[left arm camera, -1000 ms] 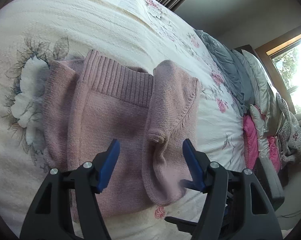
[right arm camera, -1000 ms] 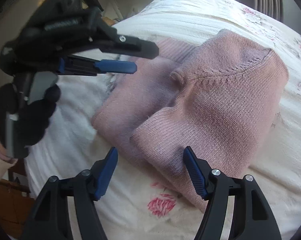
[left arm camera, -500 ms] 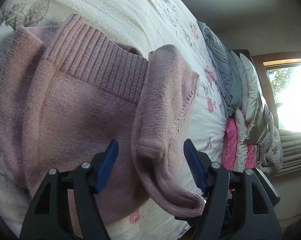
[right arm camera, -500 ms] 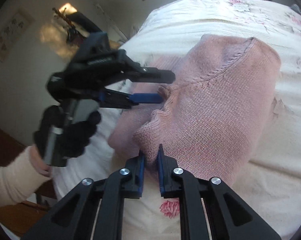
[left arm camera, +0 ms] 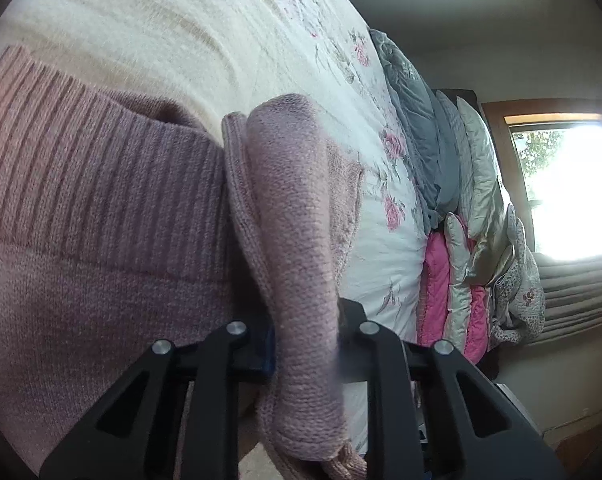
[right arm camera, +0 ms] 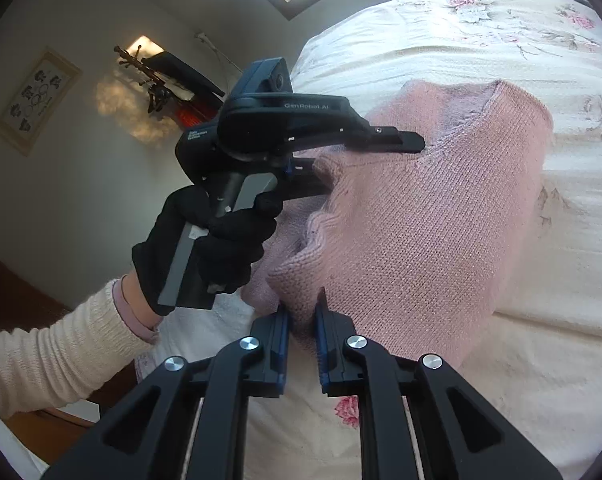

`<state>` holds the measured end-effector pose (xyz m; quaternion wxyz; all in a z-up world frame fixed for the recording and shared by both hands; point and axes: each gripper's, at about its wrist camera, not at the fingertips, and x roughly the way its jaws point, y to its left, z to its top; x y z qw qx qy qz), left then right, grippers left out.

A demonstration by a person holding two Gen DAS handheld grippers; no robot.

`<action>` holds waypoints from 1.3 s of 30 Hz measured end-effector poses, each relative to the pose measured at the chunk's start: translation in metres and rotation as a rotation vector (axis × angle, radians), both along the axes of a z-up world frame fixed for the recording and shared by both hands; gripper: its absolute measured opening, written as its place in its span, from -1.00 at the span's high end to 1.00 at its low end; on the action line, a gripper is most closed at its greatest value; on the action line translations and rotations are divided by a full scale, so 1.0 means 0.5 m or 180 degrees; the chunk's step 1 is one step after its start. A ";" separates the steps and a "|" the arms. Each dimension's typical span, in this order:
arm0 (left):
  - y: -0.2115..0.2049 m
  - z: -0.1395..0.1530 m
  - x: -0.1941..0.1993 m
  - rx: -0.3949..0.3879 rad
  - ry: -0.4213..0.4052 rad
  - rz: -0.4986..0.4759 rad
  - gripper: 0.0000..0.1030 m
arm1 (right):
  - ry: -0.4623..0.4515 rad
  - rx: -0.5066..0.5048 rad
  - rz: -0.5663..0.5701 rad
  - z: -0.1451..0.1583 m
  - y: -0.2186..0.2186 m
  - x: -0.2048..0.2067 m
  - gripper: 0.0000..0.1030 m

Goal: Fold small clothes

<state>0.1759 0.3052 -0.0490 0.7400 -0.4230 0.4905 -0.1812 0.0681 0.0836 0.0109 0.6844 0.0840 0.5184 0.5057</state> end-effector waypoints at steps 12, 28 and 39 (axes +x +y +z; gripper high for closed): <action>0.093 0.141 -0.104 0.0381 -0.0502 0.0192 0.67 | 0.0042 0.0314 0.0392 0.024 0.105 -0.039 0.77; 0.250 0.001 -0.217 0.0295 -0.0312 0.0794 0.67 | 0.0227 -0.0127 0.0711 -0.080 0.273 -0.069 0.77; 0.259 -0.067 -0.246 0.0201 -0.0330 0.1046 0.63 | 0.0171 -0.0498 0.0771 -0.151 0.302 -0.053 0.70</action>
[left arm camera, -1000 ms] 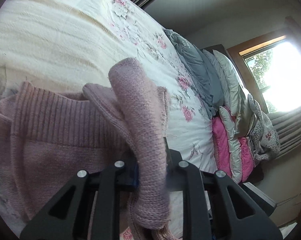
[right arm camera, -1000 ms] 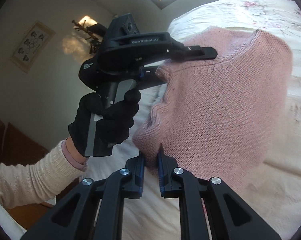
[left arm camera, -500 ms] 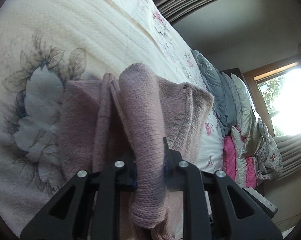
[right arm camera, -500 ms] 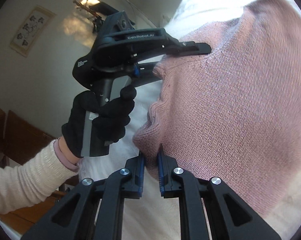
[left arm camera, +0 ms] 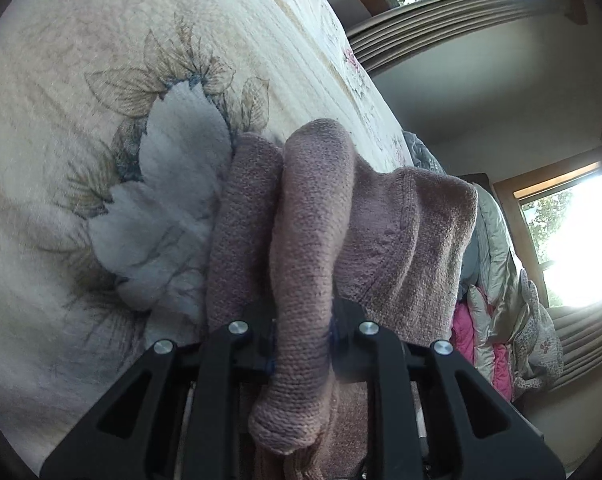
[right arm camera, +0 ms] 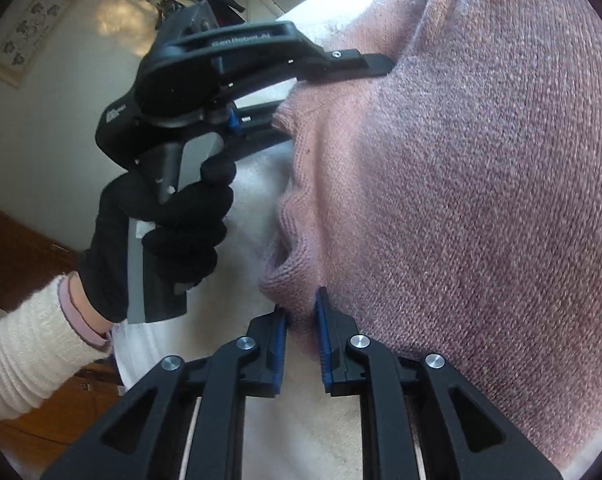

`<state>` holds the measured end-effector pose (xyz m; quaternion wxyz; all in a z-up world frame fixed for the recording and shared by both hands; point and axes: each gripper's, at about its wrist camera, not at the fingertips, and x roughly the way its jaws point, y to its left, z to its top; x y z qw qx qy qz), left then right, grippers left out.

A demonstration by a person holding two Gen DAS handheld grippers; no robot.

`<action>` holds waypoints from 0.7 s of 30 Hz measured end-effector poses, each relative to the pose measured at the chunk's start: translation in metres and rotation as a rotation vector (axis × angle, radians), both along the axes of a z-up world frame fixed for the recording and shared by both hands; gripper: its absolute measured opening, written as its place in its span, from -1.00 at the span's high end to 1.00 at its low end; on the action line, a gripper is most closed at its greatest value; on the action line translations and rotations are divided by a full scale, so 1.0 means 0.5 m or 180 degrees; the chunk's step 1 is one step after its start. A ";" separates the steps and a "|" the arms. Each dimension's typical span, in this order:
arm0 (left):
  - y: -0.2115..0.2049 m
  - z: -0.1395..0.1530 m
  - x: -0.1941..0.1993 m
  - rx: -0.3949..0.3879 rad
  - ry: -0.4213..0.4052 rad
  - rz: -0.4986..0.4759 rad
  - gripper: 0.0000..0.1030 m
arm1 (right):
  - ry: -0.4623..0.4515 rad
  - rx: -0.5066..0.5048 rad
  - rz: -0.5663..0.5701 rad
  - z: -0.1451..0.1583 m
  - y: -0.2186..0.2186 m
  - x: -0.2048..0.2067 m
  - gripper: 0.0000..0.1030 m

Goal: Fold small clothes

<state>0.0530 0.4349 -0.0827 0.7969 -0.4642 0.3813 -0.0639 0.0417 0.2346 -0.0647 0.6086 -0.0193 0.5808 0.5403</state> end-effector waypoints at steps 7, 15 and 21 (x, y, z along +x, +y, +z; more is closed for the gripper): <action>-0.013 0.068 0.004 0.0480 0.0128 -0.0101 0.56 | 0.0121 0.0189 0.0129 0.035 -0.039 0.011 0.06; 0.001 0.155 0.013 0.0760 0.0055 -0.0145 0.35 | -0.0205 0.0223 -0.0429 0.133 -0.199 0.113 0.05; 0.014 0.142 0.097 0.0843 0.0305 -0.0057 0.22 | -0.0506 0.0125 -0.1185 0.168 -0.311 0.314 -0.12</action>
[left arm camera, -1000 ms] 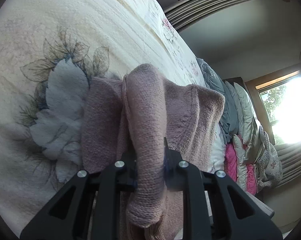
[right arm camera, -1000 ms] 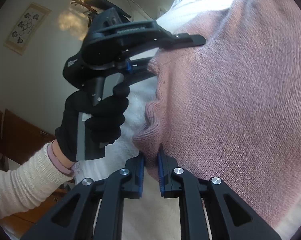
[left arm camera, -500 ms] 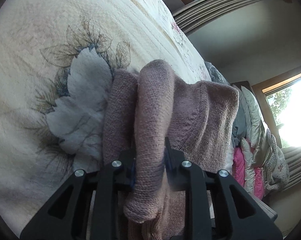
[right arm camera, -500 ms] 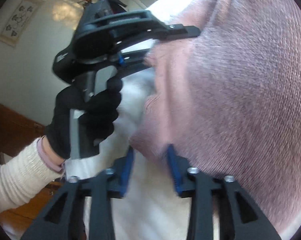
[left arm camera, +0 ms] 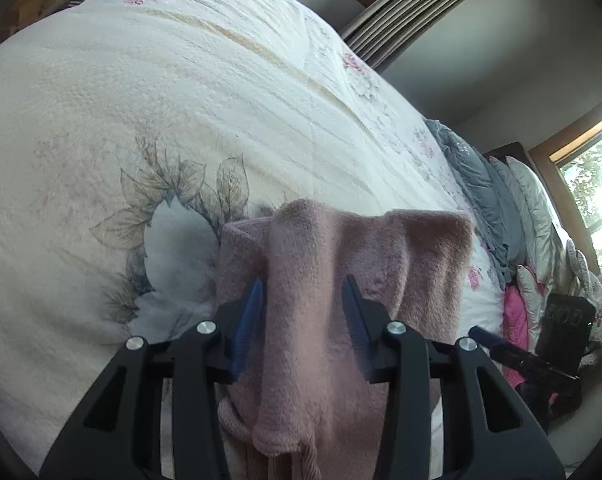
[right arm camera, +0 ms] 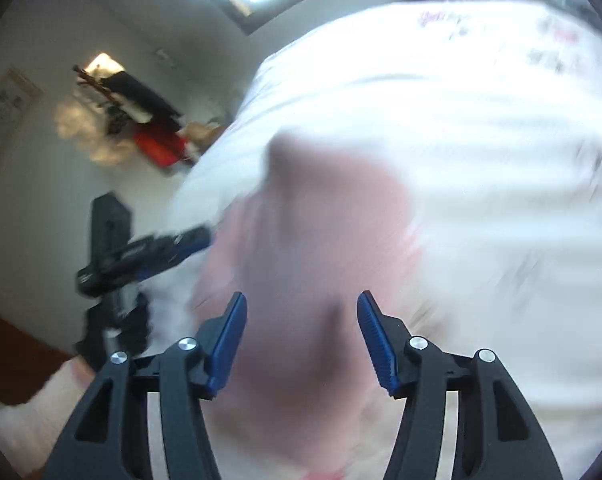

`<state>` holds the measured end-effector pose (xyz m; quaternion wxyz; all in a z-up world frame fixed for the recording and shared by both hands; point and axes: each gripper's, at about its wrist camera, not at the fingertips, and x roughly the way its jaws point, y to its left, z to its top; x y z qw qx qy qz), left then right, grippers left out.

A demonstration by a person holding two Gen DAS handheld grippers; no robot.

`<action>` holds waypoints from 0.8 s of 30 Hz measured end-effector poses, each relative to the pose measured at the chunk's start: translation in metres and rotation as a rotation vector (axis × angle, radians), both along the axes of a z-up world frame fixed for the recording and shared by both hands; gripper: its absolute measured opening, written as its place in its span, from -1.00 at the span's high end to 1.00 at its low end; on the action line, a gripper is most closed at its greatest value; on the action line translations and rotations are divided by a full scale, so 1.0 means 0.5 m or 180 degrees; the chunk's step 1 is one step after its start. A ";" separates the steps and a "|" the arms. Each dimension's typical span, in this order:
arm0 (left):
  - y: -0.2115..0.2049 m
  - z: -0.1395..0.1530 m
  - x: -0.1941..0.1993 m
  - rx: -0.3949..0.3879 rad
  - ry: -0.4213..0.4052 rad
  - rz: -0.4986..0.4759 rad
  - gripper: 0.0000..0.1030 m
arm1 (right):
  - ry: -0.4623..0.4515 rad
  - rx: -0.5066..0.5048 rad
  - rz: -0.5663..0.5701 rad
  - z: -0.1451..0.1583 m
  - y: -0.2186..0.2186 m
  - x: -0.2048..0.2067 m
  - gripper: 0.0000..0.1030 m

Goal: Fold small clothes

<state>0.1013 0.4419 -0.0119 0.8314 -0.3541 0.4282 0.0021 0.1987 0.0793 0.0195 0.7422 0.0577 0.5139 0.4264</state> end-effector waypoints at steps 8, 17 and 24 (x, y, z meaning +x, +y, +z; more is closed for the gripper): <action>-0.033 -0.003 0.045 0.0381 0.0185 -0.0015 0.39 | -0.0121 0.0011 0.0358 -0.013 0.104 0.046 -0.06; -0.038 -0.062 0.047 0.0385 0.0444 -0.0021 0.27 | -0.0186 -0.0570 0.0193 -0.101 0.169 0.055 -0.25; -0.012 -0.033 0.006 0.0252 0.0381 0.0049 0.33 | -0.0128 -0.0130 0.0154 -0.025 0.124 0.013 -0.30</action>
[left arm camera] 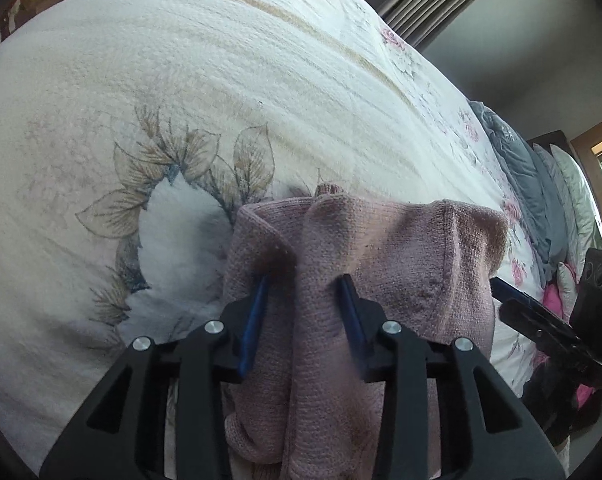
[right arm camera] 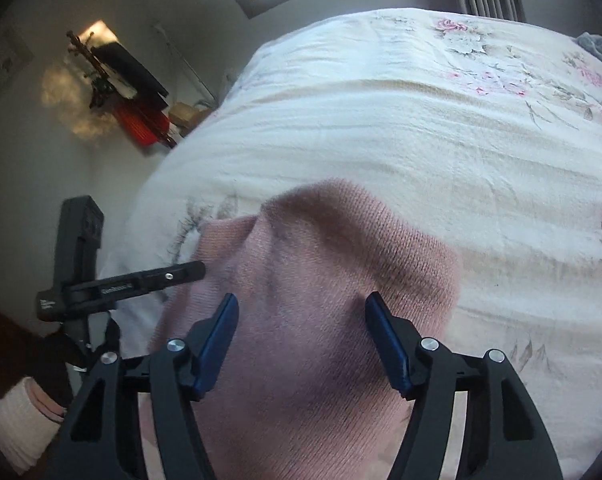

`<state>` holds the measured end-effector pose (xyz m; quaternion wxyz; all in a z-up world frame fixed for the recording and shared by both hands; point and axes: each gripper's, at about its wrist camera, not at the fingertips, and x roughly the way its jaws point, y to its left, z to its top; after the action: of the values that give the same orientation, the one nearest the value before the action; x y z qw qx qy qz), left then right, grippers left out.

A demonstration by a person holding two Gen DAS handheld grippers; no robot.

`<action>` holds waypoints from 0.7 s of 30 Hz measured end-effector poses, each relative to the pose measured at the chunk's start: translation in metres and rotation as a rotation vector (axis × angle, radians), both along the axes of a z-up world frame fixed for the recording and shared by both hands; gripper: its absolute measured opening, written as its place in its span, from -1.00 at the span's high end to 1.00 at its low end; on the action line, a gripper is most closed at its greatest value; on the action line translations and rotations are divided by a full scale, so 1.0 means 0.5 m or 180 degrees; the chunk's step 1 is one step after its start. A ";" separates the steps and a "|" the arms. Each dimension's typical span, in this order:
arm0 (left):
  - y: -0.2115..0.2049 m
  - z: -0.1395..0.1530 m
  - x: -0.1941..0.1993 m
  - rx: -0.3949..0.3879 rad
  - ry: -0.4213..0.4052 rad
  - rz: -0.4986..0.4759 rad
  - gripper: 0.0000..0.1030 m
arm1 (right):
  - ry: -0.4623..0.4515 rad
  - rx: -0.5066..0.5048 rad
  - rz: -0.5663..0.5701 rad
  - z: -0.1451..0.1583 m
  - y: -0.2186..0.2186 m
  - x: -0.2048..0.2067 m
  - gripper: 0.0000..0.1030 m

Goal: Fold small clothes

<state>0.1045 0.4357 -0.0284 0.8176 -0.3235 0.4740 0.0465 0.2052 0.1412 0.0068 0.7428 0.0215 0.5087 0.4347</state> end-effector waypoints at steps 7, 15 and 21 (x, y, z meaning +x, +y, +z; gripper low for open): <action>-0.012 0.003 -0.067 -0.0285 0.0010 -0.0039 0.27 | 0.0104 0.0150 -0.0343 0.005 -0.133 -0.063 -0.30; -0.047 -0.027 -0.055 -0.0221 0.0114 -0.0153 0.62 | 0.0217 -0.0008 -0.0380 -0.036 -0.156 -0.104 -0.30; -0.034 0.000 -0.088 -0.0037 -0.0026 0.0109 0.84 | 0.0266 0.0008 -0.0328 -0.042 -0.152 -0.111 -0.30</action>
<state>0.0603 0.4188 -0.0284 0.8168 -0.3365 0.4653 0.0565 0.1496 0.0651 -0.0141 0.7423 0.0667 0.5369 0.3953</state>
